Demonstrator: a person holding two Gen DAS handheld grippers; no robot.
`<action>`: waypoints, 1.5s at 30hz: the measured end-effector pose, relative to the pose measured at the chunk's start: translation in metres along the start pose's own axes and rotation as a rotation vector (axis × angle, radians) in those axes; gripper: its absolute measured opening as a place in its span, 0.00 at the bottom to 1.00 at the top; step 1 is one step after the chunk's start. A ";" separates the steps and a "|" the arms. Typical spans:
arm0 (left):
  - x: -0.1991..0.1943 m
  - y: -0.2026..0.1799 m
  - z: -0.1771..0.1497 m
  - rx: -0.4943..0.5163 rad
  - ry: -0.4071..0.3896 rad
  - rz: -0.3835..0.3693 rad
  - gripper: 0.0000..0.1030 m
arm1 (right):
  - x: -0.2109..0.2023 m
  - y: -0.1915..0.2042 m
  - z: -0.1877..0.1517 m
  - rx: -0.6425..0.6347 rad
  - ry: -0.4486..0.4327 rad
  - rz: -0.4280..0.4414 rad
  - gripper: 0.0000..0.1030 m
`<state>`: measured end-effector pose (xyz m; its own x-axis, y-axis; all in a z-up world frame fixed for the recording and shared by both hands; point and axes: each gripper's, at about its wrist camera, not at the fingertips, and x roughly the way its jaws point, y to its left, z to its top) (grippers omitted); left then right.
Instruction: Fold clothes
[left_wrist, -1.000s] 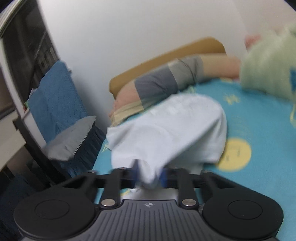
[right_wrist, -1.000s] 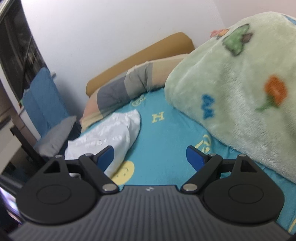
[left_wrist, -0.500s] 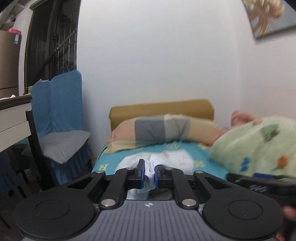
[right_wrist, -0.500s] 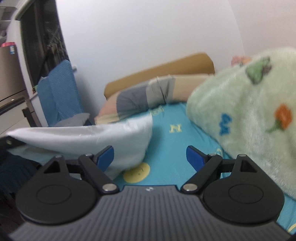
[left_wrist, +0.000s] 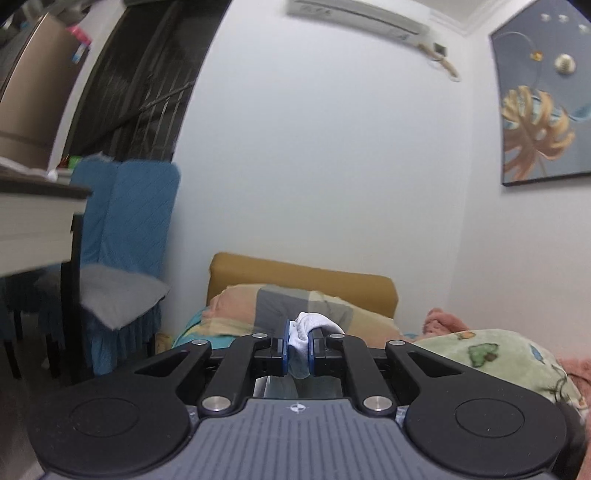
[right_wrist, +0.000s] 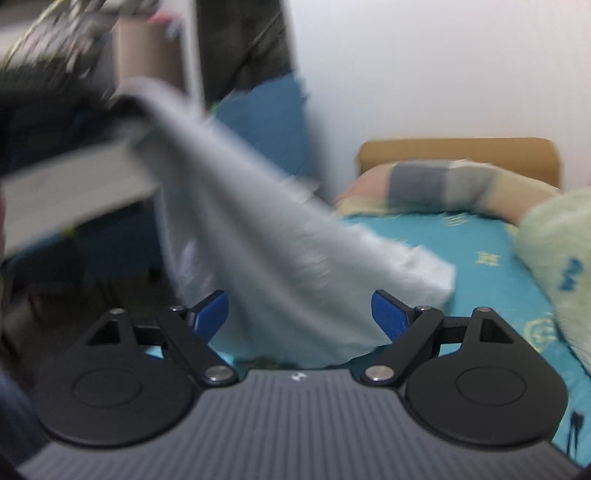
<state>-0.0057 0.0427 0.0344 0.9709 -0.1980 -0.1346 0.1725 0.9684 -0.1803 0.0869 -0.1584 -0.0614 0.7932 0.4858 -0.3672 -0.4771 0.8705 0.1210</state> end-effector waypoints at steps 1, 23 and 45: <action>0.003 0.006 -0.002 -0.009 0.013 0.006 0.10 | 0.011 0.002 -0.003 -0.018 0.018 -0.003 0.80; 0.175 0.030 -0.075 -0.048 0.499 -0.092 0.13 | 0.005 -0.083 -0.018 0.289 0.172 -0.282 0.08; 0.167 0.029 -0.059 -0.119 0.438 -0.280 0.13 | 0.052 0.006 -0.011 -0.206 -0.006 -0.432 0.74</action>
<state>0.1519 0.0290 -0.0504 0.7260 -0.5157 -0.4549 0.3700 0.8506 -0.3738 0.1210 -0.1286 -0.0895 0.9374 0.0839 -0.3379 -0.1679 0.9592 -0.2275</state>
